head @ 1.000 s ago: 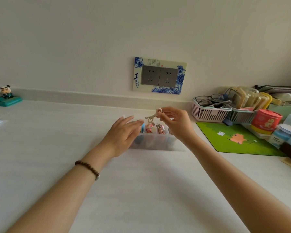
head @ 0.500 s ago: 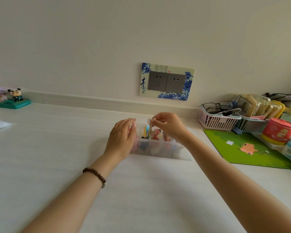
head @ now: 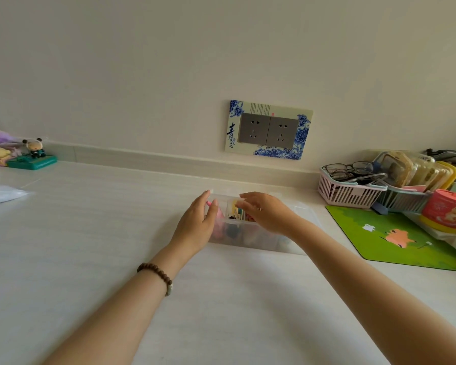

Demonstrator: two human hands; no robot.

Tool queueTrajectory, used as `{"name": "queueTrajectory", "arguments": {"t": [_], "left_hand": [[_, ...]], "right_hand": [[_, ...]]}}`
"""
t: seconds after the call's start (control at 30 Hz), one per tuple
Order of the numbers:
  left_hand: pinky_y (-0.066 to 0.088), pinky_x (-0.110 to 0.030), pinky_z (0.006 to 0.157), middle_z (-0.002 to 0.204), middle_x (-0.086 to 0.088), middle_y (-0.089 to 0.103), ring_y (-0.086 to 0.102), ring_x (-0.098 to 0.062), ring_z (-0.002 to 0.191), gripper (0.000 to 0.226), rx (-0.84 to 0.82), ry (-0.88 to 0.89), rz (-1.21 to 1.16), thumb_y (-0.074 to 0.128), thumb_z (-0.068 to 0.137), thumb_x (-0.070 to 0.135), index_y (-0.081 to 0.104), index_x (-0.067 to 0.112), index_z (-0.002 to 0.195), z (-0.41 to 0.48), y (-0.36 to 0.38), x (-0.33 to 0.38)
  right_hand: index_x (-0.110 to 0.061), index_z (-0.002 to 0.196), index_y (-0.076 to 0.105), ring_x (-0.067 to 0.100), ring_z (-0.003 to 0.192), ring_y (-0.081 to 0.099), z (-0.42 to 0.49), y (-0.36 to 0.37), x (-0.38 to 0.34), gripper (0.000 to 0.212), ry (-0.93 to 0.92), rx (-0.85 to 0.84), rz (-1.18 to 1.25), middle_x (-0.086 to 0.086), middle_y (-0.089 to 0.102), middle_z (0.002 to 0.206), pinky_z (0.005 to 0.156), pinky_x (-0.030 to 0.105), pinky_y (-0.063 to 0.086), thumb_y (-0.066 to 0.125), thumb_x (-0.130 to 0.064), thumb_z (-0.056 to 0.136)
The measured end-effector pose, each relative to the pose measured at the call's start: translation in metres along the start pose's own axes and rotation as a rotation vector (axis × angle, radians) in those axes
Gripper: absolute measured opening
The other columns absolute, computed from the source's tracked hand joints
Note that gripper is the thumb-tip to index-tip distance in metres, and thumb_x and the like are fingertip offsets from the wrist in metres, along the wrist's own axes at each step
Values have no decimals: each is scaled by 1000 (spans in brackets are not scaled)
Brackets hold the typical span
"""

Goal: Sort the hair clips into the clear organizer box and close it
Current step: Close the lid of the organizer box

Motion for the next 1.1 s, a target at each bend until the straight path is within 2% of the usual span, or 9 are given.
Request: {"name": "queueTrajectory", "arguments": {"t": [0.1, 0.2, 0.3, 0.53, 0.67, 0.77, 0.83, 0.9, 1.1], "left_hand": [[25, -27, 107, 152, -2, 31, 31, -16, 138, 51, -4, -40, -95, 35, 98, 38, 26, 19, 145, 1, 1, -3], [25, -23, 102, 152, -1, 29, 31, -16, 137, 57, -29, -121, -255, 43, 96, 35, 24, 16, 145, 2, 4, -7], [27, -22, 97, 147, 0, 37, 37, -14, 130, 60, -63, -233, -363, 51, 92, 38, 30, 14, 143, 5, 9, -17], [28, -28, 106, 136, 0, 46, 43, -17, 126, 75, -115, -301, -494, 59, 80, 55, 39, 11, 138, 6, 12, -19], [28, -48, 112, 108, -7, 62, 52, -31, 118, 76, -178, -347, -585, 69, 48, 77, 65, 22, 100, 14, 17, -31], [38, -29, 98, 94, -1, 62, 56, -21, 101, 63, -183, -312, -556, 63, 56, 69, 62, 19, 94, 11, 12, -20], [37, -25, 88, 105, 1, 59, 52, -13, 100, 78, -212, -266, -489, 59, 53, 73, 57, 16, 107, 9, 12, -17], [35, -26, 96, 127, 1, 53, 49, -13, 115, 103, -233, -259, -476, 60, 48, 78, 48, 15, 130, 8, 13, -19], [23, -25, 102, 156, -1, 21, 23, -13, 140, 111, -208, -213, -568, 69, 55, 59, 18, 24, 147, 3, 10, -10]], "right_hand": [[-20, 121, 60, 20, 121, 51, -7, -14, 1, 38, -56, 55, 33, 1, 51, 138, 104, 37, 39, 42, -41, 95], [-21, 119, 58, 17, 118, 52, -24, -47, 29, 36, 23, 309, 103, 1, 55, 130, 103, 35, 40, 50, -41, 91], [-17, 131, 46, 21, 128, 43, -44, -61, 69, 65, 257, 429, 199, 6, 44, 140, 105, 37, 34, 61, -53, 79], [-14, 146, 21, 26, 136, 33, -65, -37, 108, 107, 512, 289, 720, 11, 28, 152, 109, 44, 28, 70, -62, 62], [-14, 138, 40, 18, 123, 46, -69, -14, 121, 112, 539, 120, 871, 6, 47, 139, 109, 48, 23, 69, -74, 47], [-19, 126, 55, 23, 117, 55, -67, -5, 128, 100, 533, 51, 983, 3, 57, 131, 111, 53, 29, 72, -76, 46], [-20, 125, 56, 27, 117, 56, -67, 1, 128, 97, 524, 22, 1032, 4, 60, 129, 109, 52, 34, 72, -76, 48], [-18, 127, 54, 27, 118, 56, -68, -1, 126, 99, 509, 40, 1072, 6, 59, 130, 106, 49, 40, 75, -73, 47], [-21, 145, 25, 22, 125, 48, -73, -18, 111, 102, 412, 211, 1125, 6, 47, 139, 109, 43, 37, 73, -51, 61]]}}
Point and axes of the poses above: each hand's wrist, its own z-axis towards the middle knuckle, its own y-axis out of the palm, x = y × z, the point moved 8 cm from there along z, towards the middle knuckle
